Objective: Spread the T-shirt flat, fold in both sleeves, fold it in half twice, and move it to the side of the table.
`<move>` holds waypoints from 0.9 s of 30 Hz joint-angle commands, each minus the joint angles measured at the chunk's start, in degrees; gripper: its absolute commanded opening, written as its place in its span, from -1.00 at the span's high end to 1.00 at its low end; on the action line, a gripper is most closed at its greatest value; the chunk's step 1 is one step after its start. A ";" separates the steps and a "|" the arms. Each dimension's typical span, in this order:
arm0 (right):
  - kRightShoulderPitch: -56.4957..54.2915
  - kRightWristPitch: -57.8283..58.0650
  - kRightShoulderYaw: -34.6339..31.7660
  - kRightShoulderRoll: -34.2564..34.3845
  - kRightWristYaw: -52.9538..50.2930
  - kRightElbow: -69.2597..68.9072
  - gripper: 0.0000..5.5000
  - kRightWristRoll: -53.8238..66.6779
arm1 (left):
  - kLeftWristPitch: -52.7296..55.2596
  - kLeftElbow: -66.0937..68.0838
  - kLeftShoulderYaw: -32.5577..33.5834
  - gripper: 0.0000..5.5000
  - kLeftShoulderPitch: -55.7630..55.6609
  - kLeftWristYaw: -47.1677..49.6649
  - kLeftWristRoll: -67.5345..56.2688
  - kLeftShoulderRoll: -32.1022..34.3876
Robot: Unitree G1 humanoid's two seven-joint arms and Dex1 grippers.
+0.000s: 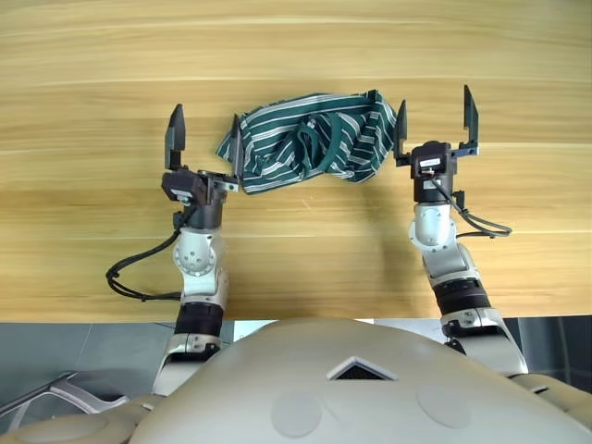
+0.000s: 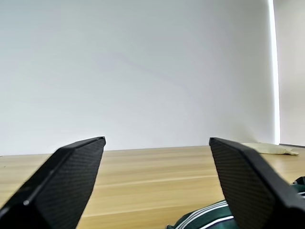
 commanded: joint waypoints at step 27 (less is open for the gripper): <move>0.53 -3.03 -2.04 -5.99 15.12 -5.01 -0.83 2.21 | 1.67 -2.34 -0.10 -0.47 -0.27 -7.98 -11.87 5.97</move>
